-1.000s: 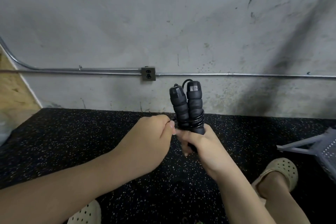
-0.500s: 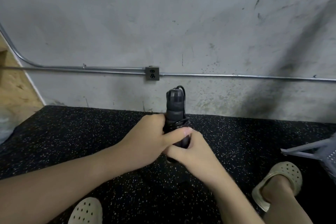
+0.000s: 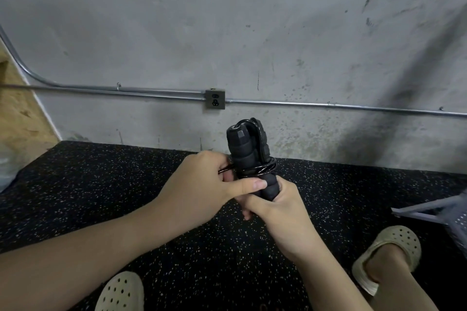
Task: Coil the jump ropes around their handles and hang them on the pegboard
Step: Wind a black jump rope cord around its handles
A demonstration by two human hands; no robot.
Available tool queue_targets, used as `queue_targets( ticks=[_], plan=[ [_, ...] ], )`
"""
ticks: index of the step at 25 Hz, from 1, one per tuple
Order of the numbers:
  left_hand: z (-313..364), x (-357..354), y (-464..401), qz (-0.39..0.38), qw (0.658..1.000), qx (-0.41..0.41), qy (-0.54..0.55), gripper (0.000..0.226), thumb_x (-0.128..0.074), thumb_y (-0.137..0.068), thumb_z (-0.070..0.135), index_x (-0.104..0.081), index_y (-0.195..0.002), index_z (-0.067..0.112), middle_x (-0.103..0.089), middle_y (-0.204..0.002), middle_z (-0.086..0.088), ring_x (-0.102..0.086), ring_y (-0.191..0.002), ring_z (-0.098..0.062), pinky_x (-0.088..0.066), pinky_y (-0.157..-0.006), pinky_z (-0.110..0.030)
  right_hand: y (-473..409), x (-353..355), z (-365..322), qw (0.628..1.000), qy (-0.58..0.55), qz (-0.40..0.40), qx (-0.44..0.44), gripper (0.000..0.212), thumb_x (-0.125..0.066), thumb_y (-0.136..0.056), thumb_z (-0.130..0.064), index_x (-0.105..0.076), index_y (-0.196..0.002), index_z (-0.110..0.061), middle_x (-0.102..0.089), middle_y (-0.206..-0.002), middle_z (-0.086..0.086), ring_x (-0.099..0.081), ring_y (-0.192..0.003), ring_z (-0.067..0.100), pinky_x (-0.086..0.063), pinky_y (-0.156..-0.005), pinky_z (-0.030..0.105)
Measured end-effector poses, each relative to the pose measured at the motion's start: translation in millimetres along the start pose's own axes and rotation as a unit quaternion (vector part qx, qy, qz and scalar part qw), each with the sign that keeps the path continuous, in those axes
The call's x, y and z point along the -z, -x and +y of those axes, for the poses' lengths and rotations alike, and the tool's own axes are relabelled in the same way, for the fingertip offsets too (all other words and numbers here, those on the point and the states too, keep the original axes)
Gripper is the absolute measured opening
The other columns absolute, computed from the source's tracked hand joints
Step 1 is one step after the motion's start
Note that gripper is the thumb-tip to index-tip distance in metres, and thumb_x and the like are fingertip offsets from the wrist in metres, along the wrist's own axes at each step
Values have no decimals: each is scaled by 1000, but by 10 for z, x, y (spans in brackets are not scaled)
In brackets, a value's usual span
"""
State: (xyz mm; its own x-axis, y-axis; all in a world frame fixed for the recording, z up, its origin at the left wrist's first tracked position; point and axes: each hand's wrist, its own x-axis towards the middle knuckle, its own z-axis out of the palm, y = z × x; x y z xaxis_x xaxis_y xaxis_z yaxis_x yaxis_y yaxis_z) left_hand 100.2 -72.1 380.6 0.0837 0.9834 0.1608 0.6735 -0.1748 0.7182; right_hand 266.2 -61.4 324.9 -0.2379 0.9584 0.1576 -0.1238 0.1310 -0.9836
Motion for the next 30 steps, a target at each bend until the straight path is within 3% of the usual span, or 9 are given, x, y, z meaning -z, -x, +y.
queue_targets(
  ticks=[3, 7, 11, 14, 17, 20, 23, 26, 30],
  plan=[
    [-16, -81, 62, 28, 998, -17, 55, 12, -79, -82, 53, -74, -86, 42, -70, -69, 5, -67, -68, -8, -58, -76, -45, 1, -122, 44, 998, 36, 61, 2, 13, -76, -79, -1, -65, -73, -5, -62, -61, 10, -53, -56, 16, -43, -53, 25],
    [-92, -150, 117, 75, 997, -9, 18, 27, -73, -81, 57, -66, -79, 31, -65, -64, 9, -62, -63, -7, -56, -67, -36, 29, -294, 66, 998, -2, 63, -9, 24, -70, -84, 8, -69, -67, -10, -65, -60, 0, -52, -54, 7, -41, -52, 19],
    [-20, -153, 174, 96, 994, -31, -33, 45, -71, -71, 69, -51, -67, 29, -55, -59, 23, -49, -54, -3, -35, -53, -18, 88, -438, 100, 997, 3, 80, 17, 27, -66, -82, 7, -72, -68, -15, -69, -61, -7, -55, -54, -2, -42, -52, 13],
    [23, -101, 134, 88, 995, -32, 45, 30, -77, -74, 59, -64, -75, 32, -62, -62, 28, -59, -61, 7, -46, -60, -11, 101, -445, 116, 998, -1, 66, 22, 23, -67, -85, 7, -75, -76, -13, -71, -64, -7, -57, -53, -2, -43, -52, 13],
    [32, 9, 97, 60, 990, -32, 124, 35, -69, -72, 60, -73, -90, 30, -76, -80, 11, -71, -63, -5, -55, -57, -20, 65, -344, 63, 989, -134, -68, -13, 13, -73, -87, -8, -75, -99, -4, -75, -87, 10, -69, -76, 22, -55, -70, 29],
    [102, 43, 91, -31, 980, -40, 194, 30, -75, -87, 53, -73, -94, 24, -75, -79, -9, -68, -54, -17, -51, -46, -25, 100, -233, -10, 904, -352, -234, -72, 31, -78, -82, -15, -66, -108, -2, -61, -82, 14, -59, -66, 25, -53, -62, 34],
    [73, 0, 23, -43, 985, -66, 151, 38, -66, -77, 64, -75, -90, 29, -77, -82, 3, -71, -74, -7, -51, -66, -18, 109, -171, -2, 942, -264, -200, -50, 12, -71, -75, -11, -62, -80, -7, -44, -61, 8, -50, -50, 21, -45, -53, 32],
    [63, 21, -42, -15, 1000, 1, 9, 78, -54, -57, 94, -53, -58, 16, -49, -49, 9, -45, -48, -5, -33, -48, -22, 94, -22, -36, 987, -98, -124, -11, 15, -61, -72, -4, -46, -67, -5, -42, -56, 9, -57, -49, 25, -41, -56, 33],
    [123, 39, -21, 2, 997, -12, -79, 94, -34, -44, 111, -37, -55, 17, -32, -48, 10, -32, -46, -8, -29, -48, -23, 128, 122, -55, 996, 15, -92, 9, 16, -60, -77, -13, -54, -63, -15, -63, -58, 11, -60, -60, 27, -40, -62, 37]
  ],
)
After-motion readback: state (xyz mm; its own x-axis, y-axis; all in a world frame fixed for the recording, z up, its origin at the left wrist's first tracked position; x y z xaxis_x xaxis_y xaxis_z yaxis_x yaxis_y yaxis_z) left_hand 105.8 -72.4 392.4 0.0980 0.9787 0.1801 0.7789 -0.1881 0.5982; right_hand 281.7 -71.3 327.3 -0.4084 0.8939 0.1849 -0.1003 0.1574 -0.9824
